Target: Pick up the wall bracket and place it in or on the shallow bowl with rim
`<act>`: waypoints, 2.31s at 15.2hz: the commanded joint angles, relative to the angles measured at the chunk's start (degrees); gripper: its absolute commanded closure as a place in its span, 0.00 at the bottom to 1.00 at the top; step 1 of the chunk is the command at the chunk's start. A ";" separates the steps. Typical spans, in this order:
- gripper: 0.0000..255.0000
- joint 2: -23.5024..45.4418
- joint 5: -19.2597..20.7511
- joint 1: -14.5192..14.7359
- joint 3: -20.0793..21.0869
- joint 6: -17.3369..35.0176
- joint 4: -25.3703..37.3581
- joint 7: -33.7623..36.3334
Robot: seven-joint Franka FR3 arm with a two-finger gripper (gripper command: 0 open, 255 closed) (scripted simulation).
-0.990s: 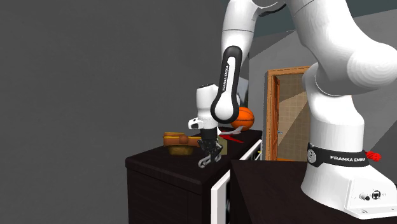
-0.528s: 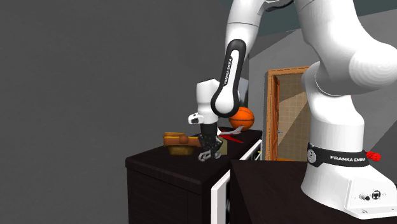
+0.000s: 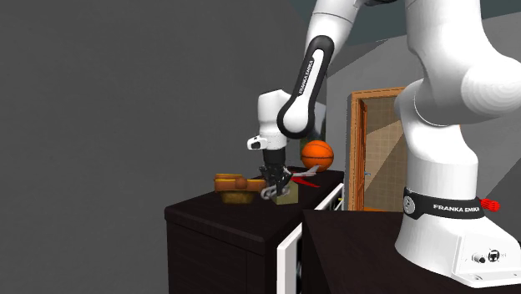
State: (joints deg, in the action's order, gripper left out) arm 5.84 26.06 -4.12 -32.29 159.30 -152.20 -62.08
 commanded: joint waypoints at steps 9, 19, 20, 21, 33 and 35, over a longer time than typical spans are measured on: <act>1.00 -10.18 2.80 0.39 -0.16 -10.32 0.42 0.47; 1.00 -15.59 1.57 1.00 0.72 -19.11 4.10 -1.26; 1.00 -13.32 -0.29 1.73 0.47 -19.07 6.37 -2.39; 1.00 -11.07 -2.21 2.33 0.28 -19.11 8.67 -3.59; 1.00 11.40 -20.19 0.96 3.02 -23.04 33.91 -15.07; 1.00 12.46 -20.66 0.69 3.29 -21.71 33.56 -15.17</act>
State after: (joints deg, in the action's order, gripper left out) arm 17.66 5.72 -3.26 -29.16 136.98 -118.56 -77.10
